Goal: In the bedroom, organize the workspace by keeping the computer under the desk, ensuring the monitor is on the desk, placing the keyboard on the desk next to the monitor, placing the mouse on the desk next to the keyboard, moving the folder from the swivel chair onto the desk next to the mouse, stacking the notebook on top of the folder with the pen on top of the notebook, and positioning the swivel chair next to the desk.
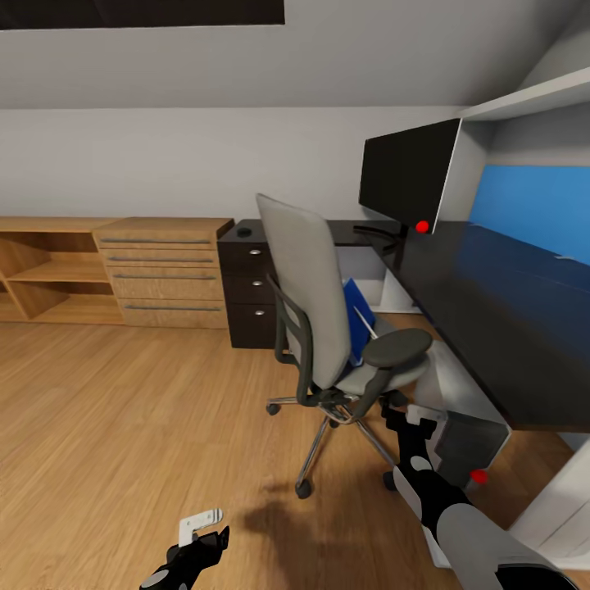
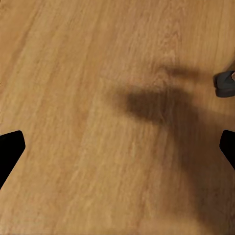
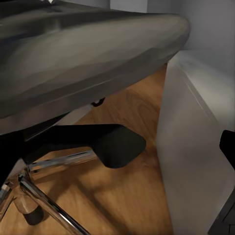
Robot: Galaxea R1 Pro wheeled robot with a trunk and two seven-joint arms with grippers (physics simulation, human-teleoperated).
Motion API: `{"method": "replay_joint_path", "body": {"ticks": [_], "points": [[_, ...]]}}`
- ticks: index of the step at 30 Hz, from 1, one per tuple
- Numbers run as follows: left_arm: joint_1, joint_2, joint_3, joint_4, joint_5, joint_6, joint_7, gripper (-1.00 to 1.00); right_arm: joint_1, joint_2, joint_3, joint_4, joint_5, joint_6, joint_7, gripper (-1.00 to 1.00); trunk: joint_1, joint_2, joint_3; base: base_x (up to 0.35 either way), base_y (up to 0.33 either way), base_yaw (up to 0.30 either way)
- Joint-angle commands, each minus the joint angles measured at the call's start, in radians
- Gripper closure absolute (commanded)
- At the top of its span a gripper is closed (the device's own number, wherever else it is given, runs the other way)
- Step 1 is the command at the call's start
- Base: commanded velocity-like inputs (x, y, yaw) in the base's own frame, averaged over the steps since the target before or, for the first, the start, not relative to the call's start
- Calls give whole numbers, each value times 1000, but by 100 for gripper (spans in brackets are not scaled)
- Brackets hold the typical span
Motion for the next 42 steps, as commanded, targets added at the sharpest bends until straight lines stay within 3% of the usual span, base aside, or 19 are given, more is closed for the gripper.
{"method": "replay_joint_path", "body": {"ticks": [1,27,42], "points": [[0,-1,1,-2,10,6,2,-100,-1,0,0,1,-6,-5,1,-100,0,0,-1,0,0,74],[0,-1,1,-2,10,6,2,-100,-1,1,0,1,-6,-6,1,-100,0,0,-6,0,0,51],[0,-1,2,-2,10,6,2,-100,-1,2,0,1,-6,-6,1,-100,0,0,-6,0,0,167]]}}
